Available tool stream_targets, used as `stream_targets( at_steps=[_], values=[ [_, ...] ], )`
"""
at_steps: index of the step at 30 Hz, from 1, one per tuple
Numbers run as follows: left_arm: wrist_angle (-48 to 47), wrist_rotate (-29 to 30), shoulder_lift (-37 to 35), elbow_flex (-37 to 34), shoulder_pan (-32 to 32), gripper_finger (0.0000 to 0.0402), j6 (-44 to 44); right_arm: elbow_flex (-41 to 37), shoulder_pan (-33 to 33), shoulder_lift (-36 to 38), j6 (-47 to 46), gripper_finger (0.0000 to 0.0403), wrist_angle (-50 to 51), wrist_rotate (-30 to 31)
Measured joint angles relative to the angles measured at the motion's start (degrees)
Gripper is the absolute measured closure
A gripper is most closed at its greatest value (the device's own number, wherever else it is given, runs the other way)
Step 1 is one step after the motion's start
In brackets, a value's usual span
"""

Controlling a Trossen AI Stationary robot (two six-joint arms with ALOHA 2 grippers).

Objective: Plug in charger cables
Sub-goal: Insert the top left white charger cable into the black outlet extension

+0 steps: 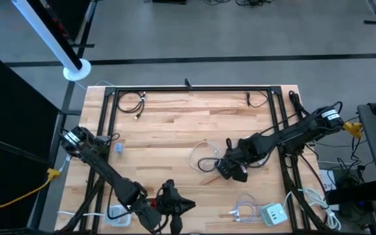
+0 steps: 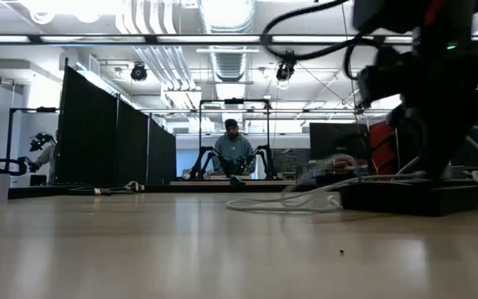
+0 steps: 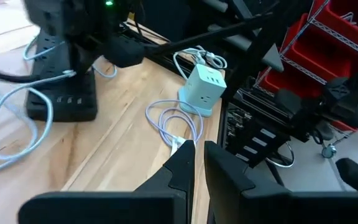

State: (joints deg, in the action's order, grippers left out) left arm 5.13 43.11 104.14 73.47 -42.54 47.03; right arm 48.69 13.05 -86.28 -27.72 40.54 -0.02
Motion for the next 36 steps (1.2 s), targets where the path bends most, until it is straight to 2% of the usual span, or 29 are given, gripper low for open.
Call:
stream_targets(
  at_steps=[5, 9, 14, 19, 24, 31, 36],
  values=[
    [0.00, 0.86, 0.00, 0.00, 0.20, 0.0378, 0.00, 0.75, -4.60, -0.02, 5.23, 0.0393, -1.12, 0.20],
    [0.14, 2.67, 0.00, 0.00, 0.20, 0.0378, 0.08, 2.39, -5.92, 0.81, 11.09, 0.0393, -0.20, 0.56],
    [2.97, 8.69, 0.00, 0.00, -0.09, 0.0378, -0.46, 1.94, -5.84, 7.19, 20.23, 0.0393, -6.87, -0.20],
    [9.29, 15.49, 0.00, 0.00, -1.04, 0.0378, -7.29, -7.48, -6.89, 16.06, 27.40, 0.0393, -28.27, -7.44],
    [11.95, 18.04, -0.02, 0.00, -1.15, 0.0378, -10.13, -21.14, -8.61, 18.20, 30.14, 0.0393, -50.60, -14.34],
    [11.89, 18.04, -0.02, 0.00, -0.27, 0.0378, -10.16, -34.74, -11.48, 13.48, 30.02, 0.0393, -81.89, -18.48],
    [11.25, 18.03, -0.02, 0.00, 1.15, 0.0378, -10.29, -37.46, -14.67, 5.50, 30.72, 0.0393, -94.30, -22.86]
  ],
)
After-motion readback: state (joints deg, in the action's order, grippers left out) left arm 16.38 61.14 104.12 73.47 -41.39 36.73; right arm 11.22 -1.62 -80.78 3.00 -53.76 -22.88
